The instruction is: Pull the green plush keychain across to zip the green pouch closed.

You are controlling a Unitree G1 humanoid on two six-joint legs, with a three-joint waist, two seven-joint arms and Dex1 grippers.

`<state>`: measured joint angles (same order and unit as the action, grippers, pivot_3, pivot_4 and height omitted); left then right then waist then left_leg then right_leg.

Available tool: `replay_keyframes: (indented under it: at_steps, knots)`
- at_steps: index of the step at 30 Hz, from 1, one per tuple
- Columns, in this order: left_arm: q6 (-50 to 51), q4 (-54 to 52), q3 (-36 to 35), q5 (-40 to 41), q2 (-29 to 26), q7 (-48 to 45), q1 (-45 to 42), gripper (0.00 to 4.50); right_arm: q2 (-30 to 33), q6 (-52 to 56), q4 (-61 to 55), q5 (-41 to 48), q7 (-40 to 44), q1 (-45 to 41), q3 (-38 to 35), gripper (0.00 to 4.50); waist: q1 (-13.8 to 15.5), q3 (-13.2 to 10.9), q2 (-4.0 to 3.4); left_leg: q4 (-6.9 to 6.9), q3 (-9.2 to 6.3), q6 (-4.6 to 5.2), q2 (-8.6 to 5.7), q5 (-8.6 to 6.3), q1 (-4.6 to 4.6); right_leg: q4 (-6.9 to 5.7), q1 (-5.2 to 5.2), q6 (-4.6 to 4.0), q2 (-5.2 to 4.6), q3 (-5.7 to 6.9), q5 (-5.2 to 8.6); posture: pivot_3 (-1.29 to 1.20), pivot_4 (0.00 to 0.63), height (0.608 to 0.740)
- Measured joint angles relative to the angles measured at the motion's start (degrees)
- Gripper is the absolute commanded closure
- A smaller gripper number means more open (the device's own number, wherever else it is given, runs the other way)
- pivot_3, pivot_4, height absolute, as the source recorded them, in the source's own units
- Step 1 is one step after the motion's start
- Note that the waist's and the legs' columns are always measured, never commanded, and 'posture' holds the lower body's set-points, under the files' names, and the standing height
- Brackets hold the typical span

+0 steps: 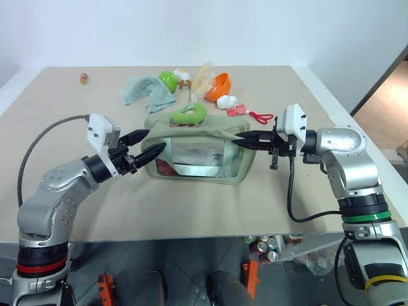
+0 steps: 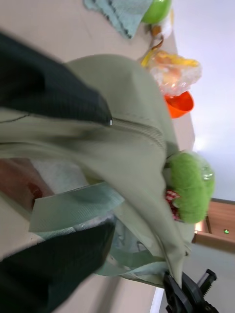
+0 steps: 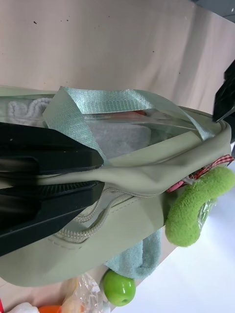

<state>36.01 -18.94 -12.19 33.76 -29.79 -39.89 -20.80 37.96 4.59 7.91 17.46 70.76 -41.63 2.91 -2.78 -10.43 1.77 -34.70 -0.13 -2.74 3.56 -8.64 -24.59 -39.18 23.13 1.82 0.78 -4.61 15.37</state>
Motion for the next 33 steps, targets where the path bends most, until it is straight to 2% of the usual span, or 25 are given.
replay_keyframes:
  at_steps: [2, 3, 4, 6, 9, 14, 17, 21, 28, 32, 33]
  knots:
    - [-0.10, 0.83, 0.24, -0.04, 0.10, 0.60, -0.05, 3.25, 0.19, 1.19, -0.66, 0.06, -0.21, 0.08, 0.00, 4.50, 0.00, 0.00, 0.00, 0.00, 0.01, 0.00, -0.01, 0.00, -0.01, 0.00, 0.00, 0.01, -0.02, -0.01, 0.00, 0.00, 0.150, 0.740]
    - [-0.13, 0.90, 0.24, -0.04, 0.10, 0.65, -0.06, 3.34, 0.22, 1.41, -0.80, 0.07, -0.25, 0.08, -0.01, 4.13, 0.01, 0.00, 0.00, 0.00, 0.01, 0.00, -0.01, 0.00, -0.01, 0.00, 0.00, 0.01, -0.02, -0.01, 0.00, 0.00, 0.150, 0.740]
    - [-0.19, 1.03, 0.33, -0.04, 0.09, 0.69, -0.07, 3.87, 0.58, 3.97, -1.78, 0.76, -0.49, 0.09, -0.10, 3.74, 0.02, 0.00, 0.00, 0.00, 0.01, 0.00, -0.02, 0.00, -0.02, 0.00, 0.00, 0.02, -0.03, -0.01, 0.01, 0.00, 0.150, 0.740]
    - [-0.41, 1.00, 0.85, -0.04, 0.07, 0.60, -0.06, 4.46, 1.48, 7.78, -3.41, 2.15, -0.48, 0.08, -0.16, 3.17, 0.09, 0.00, 0.00, 0.00, 0.01, 0.00, -0.03, 0.00, -0.03, 0.00, 0.00, 0.02, -0.05, -0.01, 0.01, 0.00, 0.150, 0.740]
    - [-1.15, 1.00, 1.43, -0.10, -0.14, 0.58, -0.01, 4.50, 1.87, 13.53, -6.07, 4.89, -1.13, -1.76, -0.31, 2.13, 0.07, -0.01, -0.01, 0.00, 0.01, 0.00, -0.04, 0.00, -0.04, 0.01, 0.02, 0.02, -0.05, -0.02, 0.02, 0.00, 0.150, 0.740]
    - [-1.84, 0.98, 2.77, -0.12, -0.23, 0.56, -0.10, 4.50, -4.42, 24.79, -6.47, 9.46, -8.54, -16.61, -1.17, 0.43, 0.02, 0.00, -0.05, 0.02, -0.06, 0.02, -0.01, 0.03, -0.03, -0.01, 0.07, -0.05, 0.01, 0.03, -0.07, 0.00, 0.150, 0.740]
    - [-2.31, 0.96, 3.46, -0.09, -0.22, 0.31, -0.13, 4.50, -8.32, 25.65, -3.92, 8.67, -11.01, -21.17, -0.13, 0.43, 0.33, 0.09, 0.11, 0.03, -0.12, 0.01, -0.03, 0.03, -0.07, 0.06, -0.01, -0.04, -0.05, 0.15, 0.02, 0.00, 0.150, 0.740]
    - [-2.52, 0.75, 3.80, -0.08, -0.22, 0.35, -0.16, 4.50, -12.85, 25.16, 6.25, 5.54, -11.49, -22.81, 3.87, 0.43, 0.32, 0.09, 0.11, 0.03, -0.02, 0.02, -0.13, 0.03, -0.18, 0.08, 0.07, -0.03, -0.16, 0.06, -0.04, 0.00, 0.150, 0.740]
    - [-3.09, 0.55, 4.10, -0.11, -0.17, 0.87, -0.10, 4.50, -14.09, 18.32, 20.86, -1.51, -8.25, -24.68, 7.48, 0.43, 0.28, 0.08, 0.09, 0.08, -0.06, 0.02, -0.15, 0.01, -0.25, 0.08, 0.16, -0.10, -0.16, 0.09, -0.04, 0.00, 0.150, 0.740]
    - [-3.10, 0.32, 4.29, -0.09, -0.17, 1.22, 0.04, 4.50, -14.32, 17.34, 22.08, -2.58, -6.81, -24.81, 7.71, 0.43, 0.29, 0.08, 0.09, 0.07, -0.11, 0.02, -0.15, 0.01, -0.25, 0.08, 0.13, -0.09, -0.16, 0.13, -0.03, 0.00, 0.150, 0.740]
    - [-3.09, 0.31, 4.31, -0.09, -0.17, 1.27, 0.04, 4.50, -14.32, 17.30, 22.09, -2.63, -6.55, -24.81, 7.71, 0.67, 0.29, 0.08, 0.09, 0.07, -0.10, 0.02, -0.15, 0.01, -0.25, 0.08, 0.13, -0.09, -0.16, 0.13, -0.03, 0.00, 0.150, 0.740]
